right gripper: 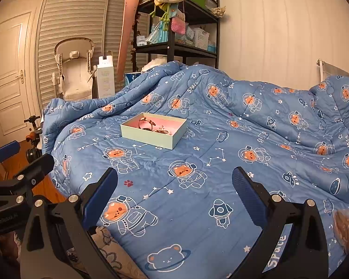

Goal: Organize jewelry

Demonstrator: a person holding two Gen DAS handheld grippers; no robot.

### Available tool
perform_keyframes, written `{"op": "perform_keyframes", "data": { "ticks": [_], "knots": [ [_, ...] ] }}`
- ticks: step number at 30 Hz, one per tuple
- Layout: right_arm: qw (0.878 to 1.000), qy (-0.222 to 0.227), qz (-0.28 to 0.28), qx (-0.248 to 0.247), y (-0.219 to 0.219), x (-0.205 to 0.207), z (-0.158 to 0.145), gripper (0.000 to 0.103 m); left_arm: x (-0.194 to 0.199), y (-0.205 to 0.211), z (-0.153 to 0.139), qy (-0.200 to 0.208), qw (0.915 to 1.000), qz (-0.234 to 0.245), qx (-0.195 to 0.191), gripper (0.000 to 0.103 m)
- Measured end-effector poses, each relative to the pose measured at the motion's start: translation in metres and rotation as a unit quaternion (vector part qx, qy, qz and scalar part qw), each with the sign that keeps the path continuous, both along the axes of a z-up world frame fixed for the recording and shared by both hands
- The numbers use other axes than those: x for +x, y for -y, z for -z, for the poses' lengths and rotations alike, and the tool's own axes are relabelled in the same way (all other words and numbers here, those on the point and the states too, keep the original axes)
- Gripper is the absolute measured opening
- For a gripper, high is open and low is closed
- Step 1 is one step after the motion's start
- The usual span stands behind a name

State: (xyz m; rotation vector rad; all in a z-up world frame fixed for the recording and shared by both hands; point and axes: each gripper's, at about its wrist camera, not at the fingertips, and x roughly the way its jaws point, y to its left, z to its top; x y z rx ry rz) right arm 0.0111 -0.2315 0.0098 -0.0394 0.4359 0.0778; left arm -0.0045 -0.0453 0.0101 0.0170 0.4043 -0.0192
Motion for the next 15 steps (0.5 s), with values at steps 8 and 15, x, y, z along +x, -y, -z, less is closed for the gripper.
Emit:
{"op": "perform_keyframes", "data": {
  "ticks": [8,15],
  "knots": [
    [1.0,0.001,0.004,0.0,0.0012,0.0005,-0.0013,0.097,-0.0008,-0.0015,-0.0005,0.001,1.0,-0.007,0.0,0.096],
    [1.0,0.001,0.004,0.0,0.0014,0.0011,-0.0017,0.097,-0.0004,-0.0038,-0.0004,-0.001,0.9999,-0.014,-0.003,0.096]
  ]
}}
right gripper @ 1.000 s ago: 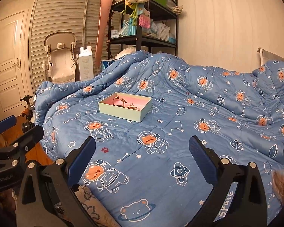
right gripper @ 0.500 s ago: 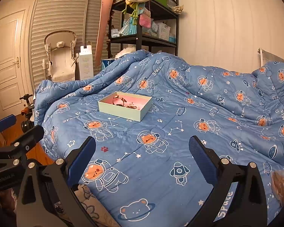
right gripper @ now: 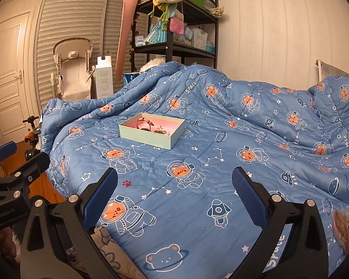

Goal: Organize jewelry

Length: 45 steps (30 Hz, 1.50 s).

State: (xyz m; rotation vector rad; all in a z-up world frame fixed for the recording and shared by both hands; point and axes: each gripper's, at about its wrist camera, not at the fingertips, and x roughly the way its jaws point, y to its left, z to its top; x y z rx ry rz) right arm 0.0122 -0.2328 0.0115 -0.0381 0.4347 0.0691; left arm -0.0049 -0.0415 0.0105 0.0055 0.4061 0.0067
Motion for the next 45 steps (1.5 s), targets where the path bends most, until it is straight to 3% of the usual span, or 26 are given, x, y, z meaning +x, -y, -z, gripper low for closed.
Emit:
{"op": "perform_keyframes", "data": {
  "ticks": [45],
  "knots": [
    [1.0,-0.003,-0.004,-0.003,-0.0035,-0.0005,0.003,0.097,-0.0011,-0.0078,0.0018,-0.013,0.9993,-0.028,-0.021,0.096]
  ]
}}
